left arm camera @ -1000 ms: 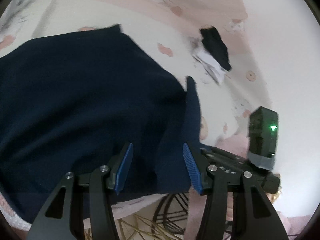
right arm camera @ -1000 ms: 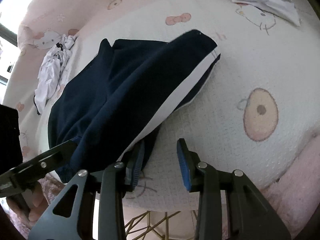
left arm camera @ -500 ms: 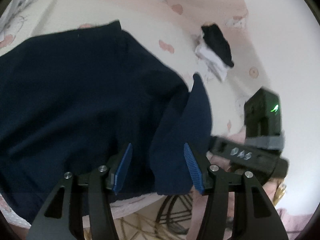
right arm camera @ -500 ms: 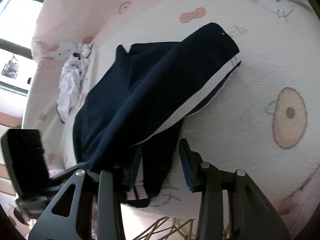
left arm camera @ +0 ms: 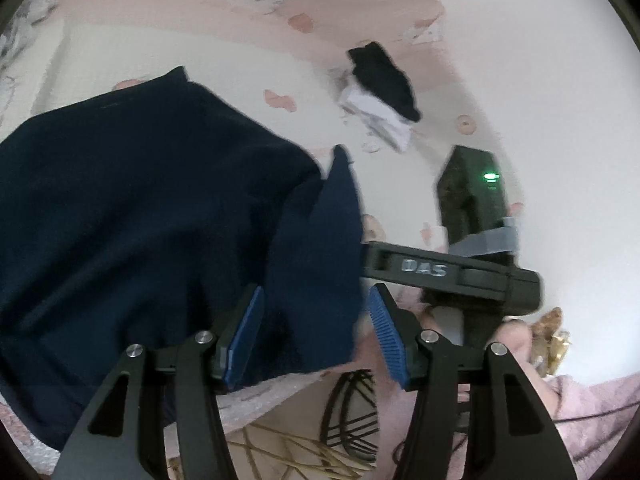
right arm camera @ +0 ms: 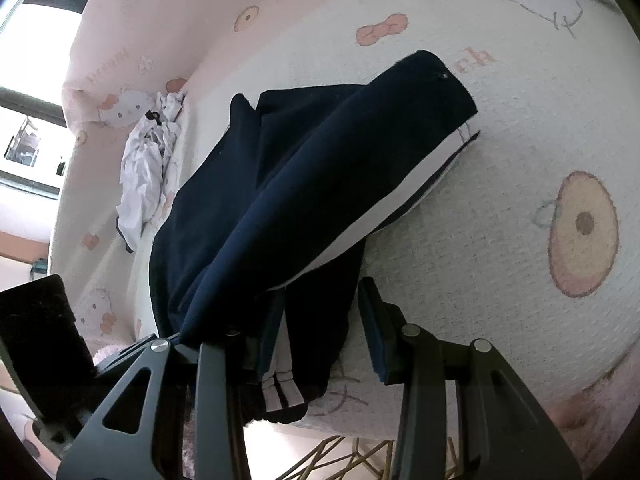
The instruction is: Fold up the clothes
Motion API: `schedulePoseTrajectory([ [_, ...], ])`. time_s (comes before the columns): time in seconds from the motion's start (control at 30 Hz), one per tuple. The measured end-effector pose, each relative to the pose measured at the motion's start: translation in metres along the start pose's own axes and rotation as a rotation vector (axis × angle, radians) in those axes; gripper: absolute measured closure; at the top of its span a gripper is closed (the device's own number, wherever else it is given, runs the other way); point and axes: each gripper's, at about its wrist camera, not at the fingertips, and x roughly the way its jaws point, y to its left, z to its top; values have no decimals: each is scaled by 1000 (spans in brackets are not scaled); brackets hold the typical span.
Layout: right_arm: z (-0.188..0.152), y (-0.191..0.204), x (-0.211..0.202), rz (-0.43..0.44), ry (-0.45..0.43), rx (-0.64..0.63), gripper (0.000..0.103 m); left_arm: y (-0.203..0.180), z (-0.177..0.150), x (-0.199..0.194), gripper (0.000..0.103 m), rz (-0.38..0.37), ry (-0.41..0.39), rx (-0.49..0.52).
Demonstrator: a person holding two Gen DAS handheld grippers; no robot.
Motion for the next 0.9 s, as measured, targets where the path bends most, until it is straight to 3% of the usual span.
schedulePoseTrajectory([
  [0.1,0,0,1,17,3,4,64,-7,0,4,43,53,21,47],
  [0.2,2,2,-2,23,-2,-19,64,-8,0,18,44,179,49,90],
  [0.27,1,4,-4,3,-11,-36,64,-4,3,28,68,232,83,89],
  [0.3,1,4,-5,-6,-18,-36,64,-1,6,34,86,262,108,80],
  [0.33,0,4,-6,-16,-25,-35,64,-1,9,35,89,281,108,80],
  [0.4,1,0,-12,-24,-44,-24,64,-2,14,33,91,313,97,82],
  [0.53,2,3,-23,19,-49,-8,55,7,26,-7,92,312,-26,-17],
  [0.6,0,15,-27,55,-39,-43,52,18,26,-35,92,354,-98,-75],
  [0.77,-42,89,-8,-14,31,-428,46,55,5,-89,92,384,-203,-231],
  [0.9,-80,134,20,-75,57,-659,45,76,-18,-100,92,339,-213,-316],
])
